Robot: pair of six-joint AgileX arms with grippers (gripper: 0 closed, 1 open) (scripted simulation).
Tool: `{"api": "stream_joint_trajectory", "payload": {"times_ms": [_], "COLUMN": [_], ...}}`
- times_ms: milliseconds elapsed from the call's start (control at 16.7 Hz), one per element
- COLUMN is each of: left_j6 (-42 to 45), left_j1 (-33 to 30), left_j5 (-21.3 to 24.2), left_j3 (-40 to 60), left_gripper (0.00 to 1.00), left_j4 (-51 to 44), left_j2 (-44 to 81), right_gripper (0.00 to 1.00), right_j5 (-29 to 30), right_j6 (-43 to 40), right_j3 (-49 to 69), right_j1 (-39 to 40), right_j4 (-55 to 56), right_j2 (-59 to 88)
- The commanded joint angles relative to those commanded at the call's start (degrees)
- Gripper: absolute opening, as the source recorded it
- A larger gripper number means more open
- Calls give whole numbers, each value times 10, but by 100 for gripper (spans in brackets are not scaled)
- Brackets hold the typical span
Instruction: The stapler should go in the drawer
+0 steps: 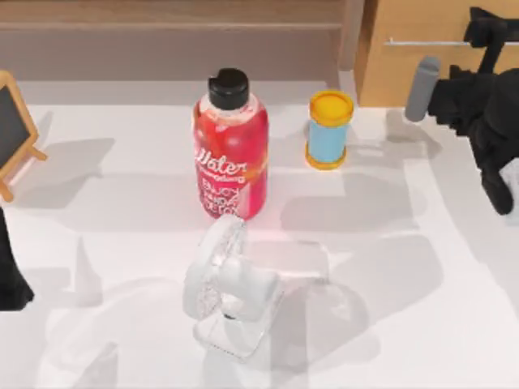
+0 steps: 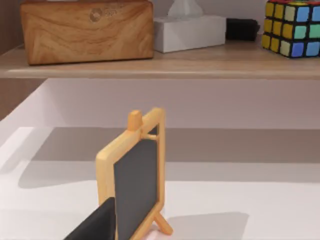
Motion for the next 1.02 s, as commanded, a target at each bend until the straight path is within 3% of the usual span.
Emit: {"api": "stream_joint_trajectory", "payload": {"times_ms": [300, 1020], "left_j6": [0, 0], "left_j1": [0, 0], "left_j5": [0, 0], "left_j3": [0, 0], "left_gripper": [100, 100], "left_j4": [0, 0], "left_j2": [0, 0], "right_gripper": [100, 10], "right_j5": [-1, -1], "right_j6": [0, 0], "right_j3": [15, 15], "right_j1": [-1, -1], "right_j4": [-8, -8], "right_j2": [7, 7]}}
